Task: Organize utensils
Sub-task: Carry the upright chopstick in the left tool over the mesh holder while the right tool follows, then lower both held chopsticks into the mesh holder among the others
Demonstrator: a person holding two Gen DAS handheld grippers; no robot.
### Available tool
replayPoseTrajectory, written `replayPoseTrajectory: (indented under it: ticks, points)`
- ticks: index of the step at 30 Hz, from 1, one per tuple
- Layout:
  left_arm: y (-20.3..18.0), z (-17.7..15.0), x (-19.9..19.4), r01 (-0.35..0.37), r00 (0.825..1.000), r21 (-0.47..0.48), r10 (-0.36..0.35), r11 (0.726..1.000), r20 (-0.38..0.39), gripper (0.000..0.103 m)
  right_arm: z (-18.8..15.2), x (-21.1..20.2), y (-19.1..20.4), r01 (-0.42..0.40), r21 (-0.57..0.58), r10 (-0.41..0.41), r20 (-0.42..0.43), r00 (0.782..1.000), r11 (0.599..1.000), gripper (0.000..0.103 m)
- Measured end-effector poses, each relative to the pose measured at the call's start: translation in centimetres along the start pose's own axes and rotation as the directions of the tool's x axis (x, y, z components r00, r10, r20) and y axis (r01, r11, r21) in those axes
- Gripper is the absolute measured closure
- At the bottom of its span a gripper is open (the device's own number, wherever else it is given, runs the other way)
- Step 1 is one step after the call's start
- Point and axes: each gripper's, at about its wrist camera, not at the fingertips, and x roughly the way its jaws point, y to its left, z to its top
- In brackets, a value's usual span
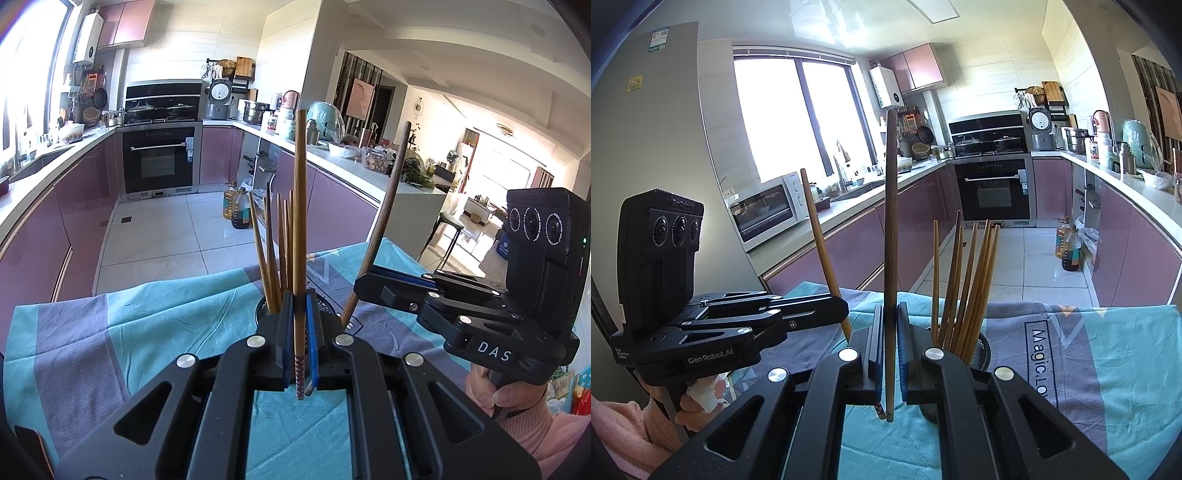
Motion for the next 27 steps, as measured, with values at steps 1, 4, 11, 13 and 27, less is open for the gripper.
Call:
replayPoseTrajectory:
  ticks: [1, 4, 11, 13, 27]
  points:
    - [-0.1, 0.1, 0.0, -0.001, 1.000, 0.001, 0.001, 1.000, 0.001, 0.096, 0.1, 0.0, 0.0, -0.002, 0.001, 0.002, 0.001, 1.000, 1.000, 0.097]
    - [-0.2, 0.2, -0.2, -0.001, 1.000, 0.004, 0.001, 1.000, 0.007, 0.096, 0.3, 0.0, -0.2, -0.002, 0.001, 0.002, 0.005, 1.000, 1.000, 0.097]
    - [-0.2, 0.6, 0.0, 0.000, 1.000, 0.008, 0.000, 1.000, 0.017, 0.096, 0.4, 0.0, -0.4, 0.000, 0.000, 0.000, 0.011, 1.000, 1.000, 0.097]
    - [-0.3, 0.6, -0.1, 0.000, 1.000, 0.010, -0.001, 1.000, 0.021, 0.096, 0.6, 0.0, -0.5, 0.000, -0.001, 0.000, 0.013, 1.000, 1.000, 0.097]
    - [-1.0, 1.0, -1.0, 0.011, 0.999, 0.025, -0.012, 1.000, 0.042, 0.096, 1.5, -0.2, -0.8, 0.012, -0.008, -0.012, 0.031, 0.999, 1.000, 0.097]
